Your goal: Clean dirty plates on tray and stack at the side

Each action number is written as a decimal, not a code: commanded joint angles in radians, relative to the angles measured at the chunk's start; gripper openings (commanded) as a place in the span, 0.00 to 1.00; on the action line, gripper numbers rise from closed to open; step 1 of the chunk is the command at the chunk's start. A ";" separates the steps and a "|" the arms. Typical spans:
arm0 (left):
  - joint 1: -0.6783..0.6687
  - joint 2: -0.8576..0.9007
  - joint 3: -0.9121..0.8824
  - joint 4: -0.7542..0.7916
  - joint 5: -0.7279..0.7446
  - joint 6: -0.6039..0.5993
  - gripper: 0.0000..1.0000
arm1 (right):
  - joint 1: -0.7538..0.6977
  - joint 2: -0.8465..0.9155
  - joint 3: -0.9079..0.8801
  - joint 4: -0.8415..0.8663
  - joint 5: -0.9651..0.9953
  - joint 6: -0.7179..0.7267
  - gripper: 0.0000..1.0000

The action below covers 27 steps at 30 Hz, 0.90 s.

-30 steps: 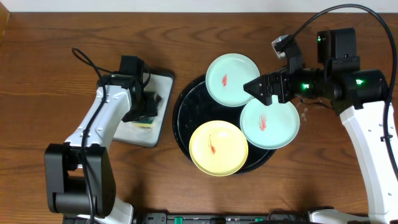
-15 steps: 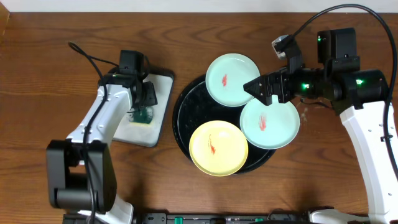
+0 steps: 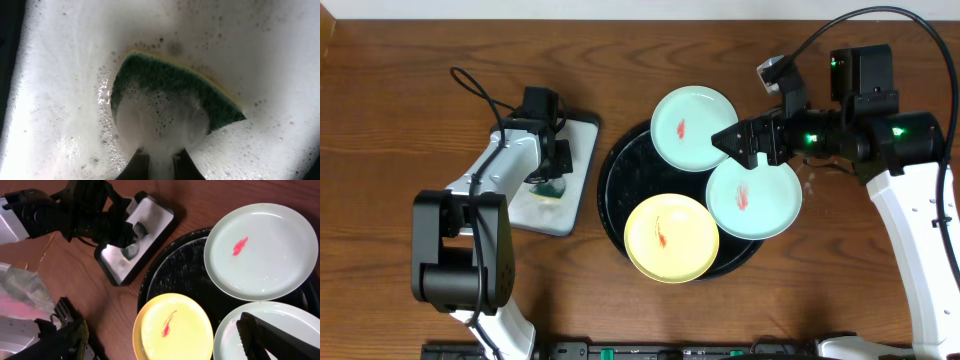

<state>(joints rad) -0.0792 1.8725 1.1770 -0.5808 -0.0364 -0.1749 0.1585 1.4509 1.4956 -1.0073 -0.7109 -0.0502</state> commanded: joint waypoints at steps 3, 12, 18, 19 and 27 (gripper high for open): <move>0.005 -0.014 0.026 -0.046 0.025 0.039 0.08 | 0.007 -0.007 0.021 0.000 -0.019 0.012 0.94; 0.005 -0.154 0.043 -0.100 0.025 0.044 0.07 | 0.007 -0.007 0.021 0.006 -0.019 0.012 0.94; 0.005 -0.158 0.042 -0.154 0.025 0.044 0.08 | 0.030 -0.006 0.021 0.019 0.170 0.085 0.87; 0.005 -0.158 0.042 -0.156 0.025 0.044 0.07 | 0.042 -0.003 0.021 0.014 0.244 0.115 0.86; 0.005 -0.113 -0.041 -0.079 -0.010 0.043 0.07 | 0.095 0.063 0.021 0.014 0.536 0.165 0.78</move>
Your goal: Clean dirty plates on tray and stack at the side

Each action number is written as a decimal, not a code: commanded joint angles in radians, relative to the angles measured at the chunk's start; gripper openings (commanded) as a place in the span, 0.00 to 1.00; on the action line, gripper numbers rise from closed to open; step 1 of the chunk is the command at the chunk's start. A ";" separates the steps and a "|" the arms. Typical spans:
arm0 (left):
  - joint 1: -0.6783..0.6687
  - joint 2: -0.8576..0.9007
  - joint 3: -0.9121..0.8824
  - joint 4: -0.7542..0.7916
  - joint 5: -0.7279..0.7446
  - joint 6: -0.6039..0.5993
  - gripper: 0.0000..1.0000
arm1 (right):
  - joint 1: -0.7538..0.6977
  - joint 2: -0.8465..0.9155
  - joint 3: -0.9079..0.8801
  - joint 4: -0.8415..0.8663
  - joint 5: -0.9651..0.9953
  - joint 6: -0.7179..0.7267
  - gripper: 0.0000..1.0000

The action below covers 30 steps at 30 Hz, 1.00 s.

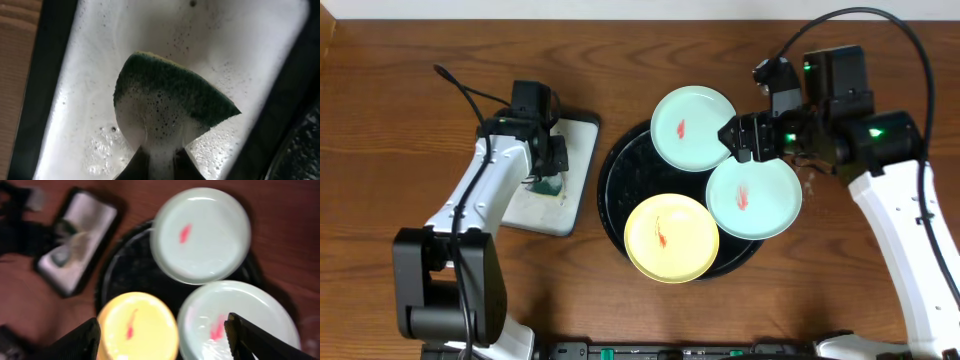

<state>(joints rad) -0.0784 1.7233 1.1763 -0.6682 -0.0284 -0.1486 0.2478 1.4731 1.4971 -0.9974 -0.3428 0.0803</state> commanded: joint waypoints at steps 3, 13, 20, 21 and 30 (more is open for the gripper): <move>0.004 0.071 -0.068 0.020 -0.017 0.017 0.08 | -0.005 0.104 0.021 0.027 0.227 0.023 0.76; 0.004 0.050 -0.015 -0.029 -0.017 0.016 0.07 | -0.026 0.372 0.021 0.198 0.230 -0.014 0.65; 0.004 -0.085 0.041 -0.076 -0.008 0.013 0.08 | -0.026 0.501 0.021 0.315 0.285 -0.004 0.53; 0.004 -0.104 0.041 -0.076 -0.008 0.014 0.08 | -0.026 0.515 0.021 0.323 0.287 -0.002 0.51; 0.004 -0.203 0.041 -0.077 0.001 0.013 0.08 | -0.026 0.610 0.021 0.359 0.316 0.048 0.29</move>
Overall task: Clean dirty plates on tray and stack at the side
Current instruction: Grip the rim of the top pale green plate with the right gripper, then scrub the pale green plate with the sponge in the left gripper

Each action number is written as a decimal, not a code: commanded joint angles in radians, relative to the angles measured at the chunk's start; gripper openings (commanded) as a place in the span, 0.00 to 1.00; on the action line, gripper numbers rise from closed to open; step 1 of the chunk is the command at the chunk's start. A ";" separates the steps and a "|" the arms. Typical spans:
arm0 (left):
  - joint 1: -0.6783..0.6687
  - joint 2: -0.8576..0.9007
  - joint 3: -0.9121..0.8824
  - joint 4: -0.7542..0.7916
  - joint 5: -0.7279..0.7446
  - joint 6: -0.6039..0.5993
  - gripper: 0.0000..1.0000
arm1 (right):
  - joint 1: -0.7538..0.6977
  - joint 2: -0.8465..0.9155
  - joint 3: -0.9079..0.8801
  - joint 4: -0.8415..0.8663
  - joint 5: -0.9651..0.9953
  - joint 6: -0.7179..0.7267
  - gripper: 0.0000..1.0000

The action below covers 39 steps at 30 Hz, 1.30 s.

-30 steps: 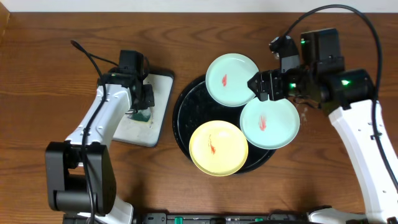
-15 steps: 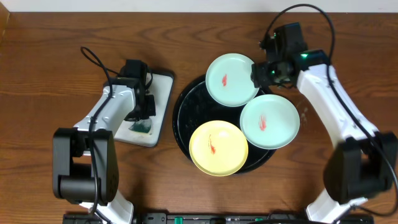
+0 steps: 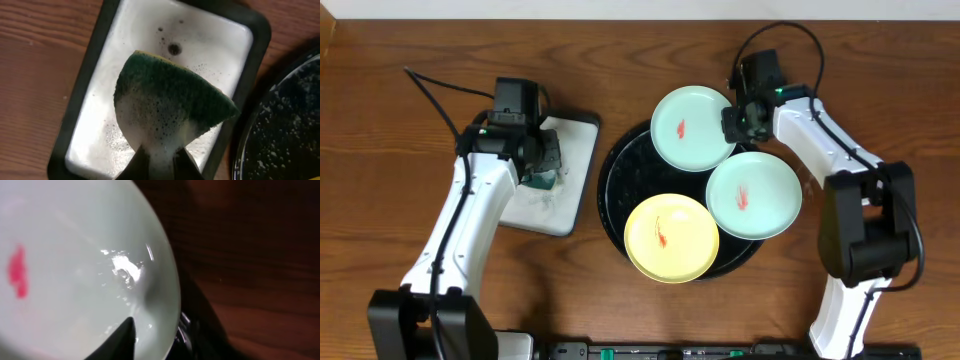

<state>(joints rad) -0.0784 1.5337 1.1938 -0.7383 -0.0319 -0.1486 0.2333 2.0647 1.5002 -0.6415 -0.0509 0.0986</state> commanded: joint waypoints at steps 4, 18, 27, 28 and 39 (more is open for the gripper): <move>0.004 -0.013 0.023 -0.005 0.064 0.013 0.08 | -0.009 0.030 0.018 0.000 0.014 0.063 0.04; -0.015 -0.012 0.021 0.063 0.182 0.005 0.07 | 0.055 0.018 0.018 -0.188 -0.059 0.321 0.01; -0.140 0.032 0.021 0.188 0.182 -0.177 0.07 | 0.103 0.019 0.016 -0.182 -0.051 0.327 0.01; -0.158 0.047 0.021 0.207 0.182 -0.211 0.07 | 0.106 0.019 0.016 -0.177 -0.051 0.328 0.01; -0.357 0.288 0.021 0.587 0.342 -0.438 0.08 | 0.111 0.019 0.016 -0.167 -0.051 0.327 0.01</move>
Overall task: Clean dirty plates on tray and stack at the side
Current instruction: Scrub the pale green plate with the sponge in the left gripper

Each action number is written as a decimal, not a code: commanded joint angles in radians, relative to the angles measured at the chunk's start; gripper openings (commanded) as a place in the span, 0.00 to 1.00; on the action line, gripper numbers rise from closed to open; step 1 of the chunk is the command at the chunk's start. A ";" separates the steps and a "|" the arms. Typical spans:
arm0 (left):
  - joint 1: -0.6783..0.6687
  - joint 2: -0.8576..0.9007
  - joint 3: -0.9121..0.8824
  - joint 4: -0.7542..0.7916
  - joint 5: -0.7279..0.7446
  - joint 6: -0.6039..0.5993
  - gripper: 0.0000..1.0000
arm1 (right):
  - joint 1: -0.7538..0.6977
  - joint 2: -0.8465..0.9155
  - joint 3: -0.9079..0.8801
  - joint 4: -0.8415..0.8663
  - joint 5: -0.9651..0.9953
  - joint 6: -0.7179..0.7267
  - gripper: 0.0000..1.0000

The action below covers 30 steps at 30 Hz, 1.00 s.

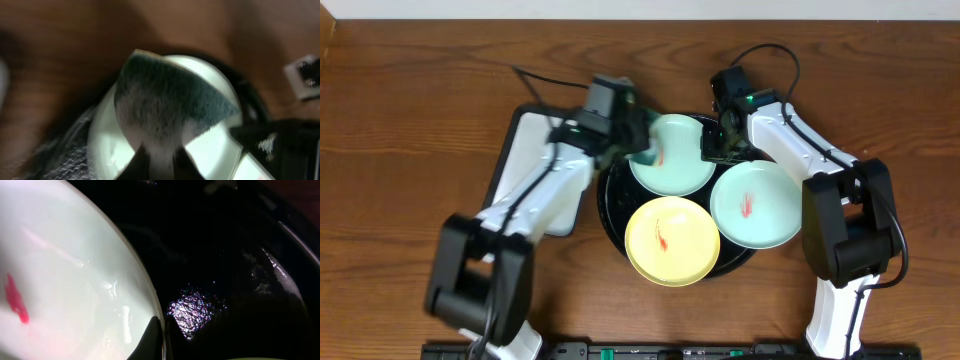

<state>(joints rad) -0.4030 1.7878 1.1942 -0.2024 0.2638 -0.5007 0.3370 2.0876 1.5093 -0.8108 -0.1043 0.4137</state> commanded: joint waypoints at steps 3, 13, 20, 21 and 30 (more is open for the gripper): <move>-0.063 0.090 0.021 0.137 0.045 -0.096 0.07 | 0.007 -0.004 0.007 -0.001 0.003 0.012 0.01; -0.061 0.266 0.021 0.116 -0.004 -0.096 0.07 | 0.007 -0.004 0.007 -0.004 0.002 0.012 0.01; -0.040 0.256 0.077 -0.113 -0.317 0.072 0.07 | 0.007 -0.004 0.007 -0.013 0.003 0.012 0.01; -0.041 0.256 0.096 -0.154 -0.373 0.098 0.08 | 0.007 -0.004 0.007 -0.013 0.003 0.011 0.01; -0.066 0.259 0.123 -0.161 -0.402 0.147 0.07 | 0.007 -0.004 0.007 -0.019 0.003 0.012 0.01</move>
<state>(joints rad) -0.4915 2.0060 1.3296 -0.3668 -0.0338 -0.3965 0.3408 2.0876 1.5093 -0.8169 -0.1268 0.4137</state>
